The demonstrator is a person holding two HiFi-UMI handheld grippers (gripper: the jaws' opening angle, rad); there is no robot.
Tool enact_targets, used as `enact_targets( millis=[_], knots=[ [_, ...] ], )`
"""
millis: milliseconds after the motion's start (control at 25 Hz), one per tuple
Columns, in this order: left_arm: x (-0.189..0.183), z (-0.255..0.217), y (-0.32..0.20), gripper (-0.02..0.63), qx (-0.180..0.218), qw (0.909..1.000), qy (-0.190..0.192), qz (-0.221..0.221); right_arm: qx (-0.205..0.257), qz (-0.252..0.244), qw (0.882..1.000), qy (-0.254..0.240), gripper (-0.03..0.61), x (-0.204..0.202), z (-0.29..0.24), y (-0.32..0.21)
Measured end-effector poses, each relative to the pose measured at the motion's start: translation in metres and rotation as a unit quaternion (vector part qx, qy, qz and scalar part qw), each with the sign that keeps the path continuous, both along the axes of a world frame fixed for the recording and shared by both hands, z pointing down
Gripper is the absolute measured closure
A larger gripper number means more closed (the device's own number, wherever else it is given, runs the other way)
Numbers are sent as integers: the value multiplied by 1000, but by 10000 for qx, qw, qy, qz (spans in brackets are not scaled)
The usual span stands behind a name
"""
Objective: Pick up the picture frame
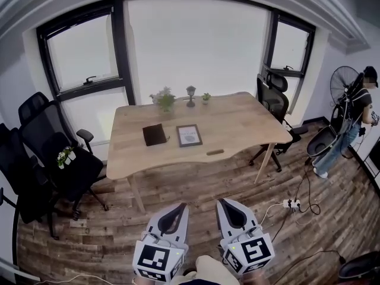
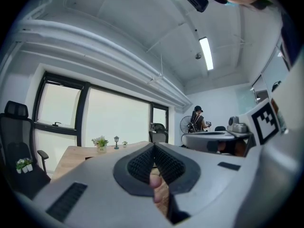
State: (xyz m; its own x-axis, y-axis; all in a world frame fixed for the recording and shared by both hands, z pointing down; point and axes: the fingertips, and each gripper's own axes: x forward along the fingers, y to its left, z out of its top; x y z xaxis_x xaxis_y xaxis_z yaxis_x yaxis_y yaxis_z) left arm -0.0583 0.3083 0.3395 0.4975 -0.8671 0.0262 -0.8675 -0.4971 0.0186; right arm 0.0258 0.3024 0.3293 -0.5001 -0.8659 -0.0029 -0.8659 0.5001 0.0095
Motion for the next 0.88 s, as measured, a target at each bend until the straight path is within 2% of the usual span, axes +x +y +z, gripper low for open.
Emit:
enact_targets(
  millis=[160, 400, 560, 760, 880],
  knots=[
    [3, -6, -7, 611, -124, 9999, -16, 89, 18, 46, 10000, 3, 578, 0, 0, -11],
    [0, -7, -28, 611, -139, 9999, -12, 70, 62, 49, 10000, 50, 578, -5, -1, -33],
    [-4, 1, -48, 611, 7, 10000, -25, 7, 94, 36, 9999, 41, 578, -7, 1, -51],
    [-1, -4, -70, 611, -157, 9999, -58, 35, 94, 37, 9999, 40, 578, -4, 3, -75],
    [1, 1, -86, 611, -95, 9999, -77, 32, 92, 34, 9999, 38, 578, -2, 4, -91]
  ],
)
